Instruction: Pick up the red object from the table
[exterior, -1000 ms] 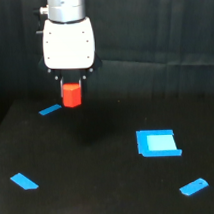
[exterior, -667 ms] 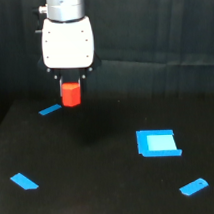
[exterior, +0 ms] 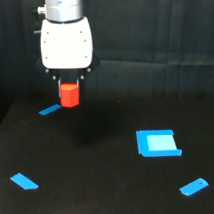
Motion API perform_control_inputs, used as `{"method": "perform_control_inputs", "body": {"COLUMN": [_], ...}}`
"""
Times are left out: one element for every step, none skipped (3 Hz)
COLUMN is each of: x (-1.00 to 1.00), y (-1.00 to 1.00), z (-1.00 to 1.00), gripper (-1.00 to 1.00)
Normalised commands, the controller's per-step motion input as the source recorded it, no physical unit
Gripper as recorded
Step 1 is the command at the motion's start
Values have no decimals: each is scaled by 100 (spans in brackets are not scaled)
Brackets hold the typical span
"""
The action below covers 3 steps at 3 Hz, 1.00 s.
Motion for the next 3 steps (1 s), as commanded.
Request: {"method": "perform_control_inputs", "body": {"x": [-10, -5, 2], "y": [-7, -17, -2], "z": [-1, -3, 0], "gripper": [-93, -100, -100]}}
